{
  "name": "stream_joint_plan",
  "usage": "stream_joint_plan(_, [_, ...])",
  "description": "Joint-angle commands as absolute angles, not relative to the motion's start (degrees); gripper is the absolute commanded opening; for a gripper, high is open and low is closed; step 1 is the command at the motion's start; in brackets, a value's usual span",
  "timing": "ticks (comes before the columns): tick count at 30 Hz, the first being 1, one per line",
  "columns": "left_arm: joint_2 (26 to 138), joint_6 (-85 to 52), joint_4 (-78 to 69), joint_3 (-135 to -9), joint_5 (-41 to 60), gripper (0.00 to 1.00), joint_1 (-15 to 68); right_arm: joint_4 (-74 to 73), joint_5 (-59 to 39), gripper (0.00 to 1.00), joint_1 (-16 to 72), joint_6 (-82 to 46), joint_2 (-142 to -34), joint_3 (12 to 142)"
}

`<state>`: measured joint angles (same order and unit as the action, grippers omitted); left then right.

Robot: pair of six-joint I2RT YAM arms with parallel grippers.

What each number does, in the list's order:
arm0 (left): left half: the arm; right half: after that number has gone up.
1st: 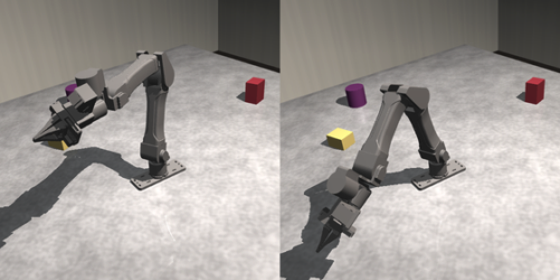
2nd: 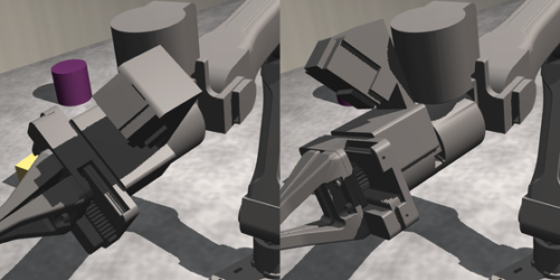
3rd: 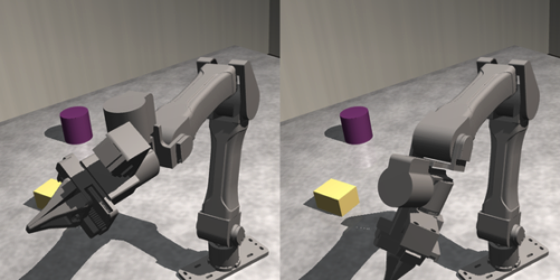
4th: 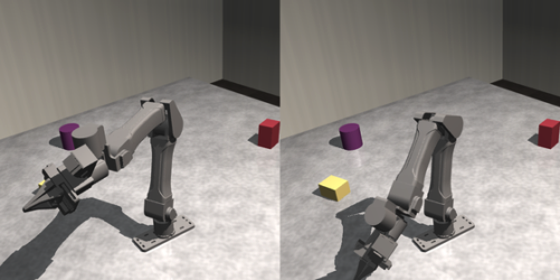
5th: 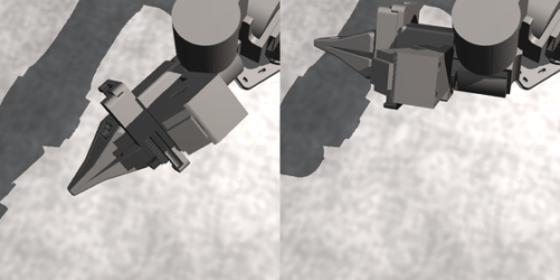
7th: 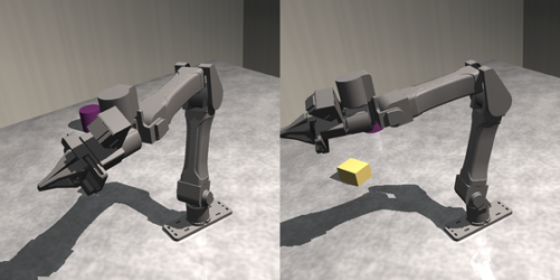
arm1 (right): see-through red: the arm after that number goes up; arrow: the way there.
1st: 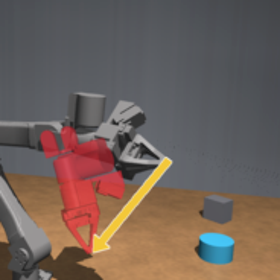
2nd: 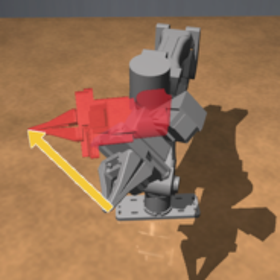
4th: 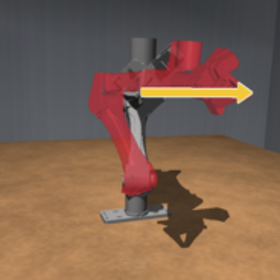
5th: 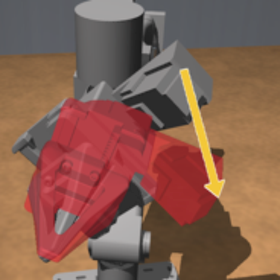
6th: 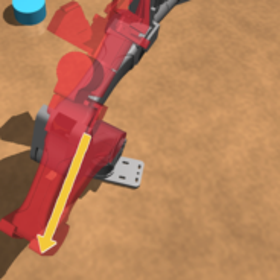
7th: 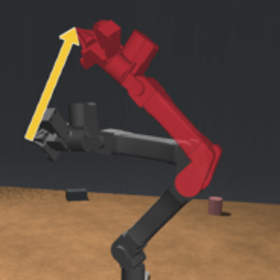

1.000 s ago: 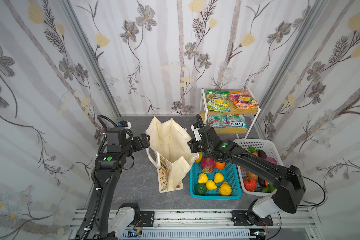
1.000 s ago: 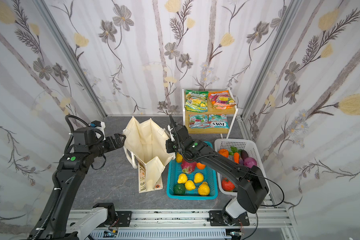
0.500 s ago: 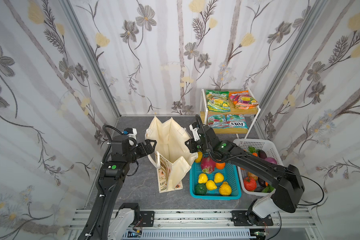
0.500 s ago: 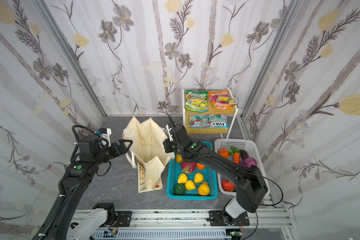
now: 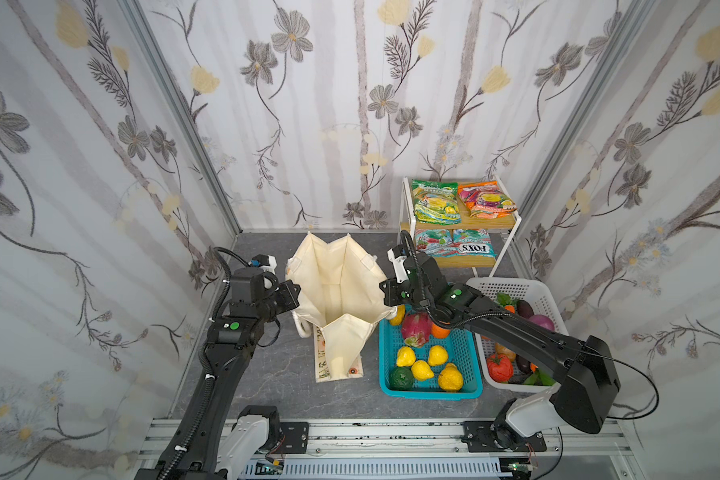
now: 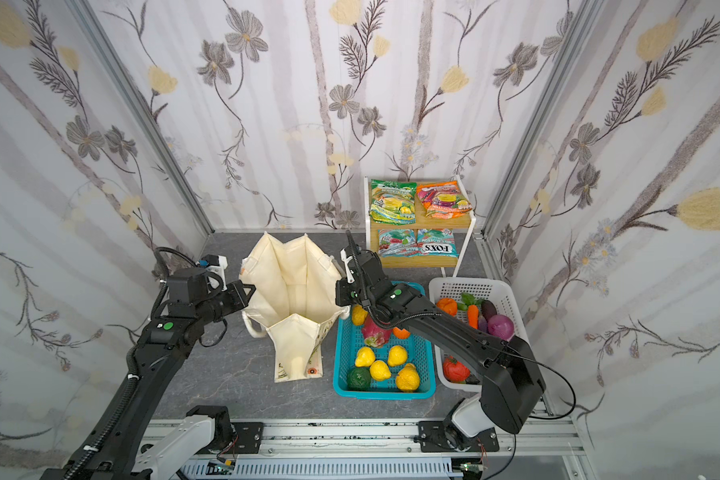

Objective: Place the food into the grocery bag and tie it
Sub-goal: 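Release the right gripper's handle and move it toward the fruit basket while the left holds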

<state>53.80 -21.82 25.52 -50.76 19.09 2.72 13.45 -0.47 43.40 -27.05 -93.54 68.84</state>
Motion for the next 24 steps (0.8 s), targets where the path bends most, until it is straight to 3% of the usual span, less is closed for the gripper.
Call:
stream_joint_plan(1, [51.30, -16.14, 29.89, -52.05, 12.96, 0.00, -0.16, 14.58, 2.65, 0.00, 41.34, -25.47, -91.77, 67.15])
stream_joint_plan(5, [48.18, -10.98, 35.43, -54.18, 12.18, 0.00, -8.35, 15.04, 3.43, 0.00, 39.62, -25.27, -89.22, 65.82])
stream_joint_plan(13, [50.56, -17.35, 32.64, -52.95, 27.18, 0.00, -6.98, 13.31, 0.54, 0.00, 40.87, -26.89, -90.61, 66.95])
stream_joint_plan(20, [53.43, -18.14, 28.42, -51.23, 30.21, 0.00, -3.06, 11.55, -0.98, 0.06, 44.08, -27.93, -91.04, 66.14])
stream_joint_plan(24, [54.92, -18.55, 25.32, -49.64, 30.19, 0.00, -2.63, 10.65, -1.33, 0.14, 44.14, -28.36, -92.40, 65.28])
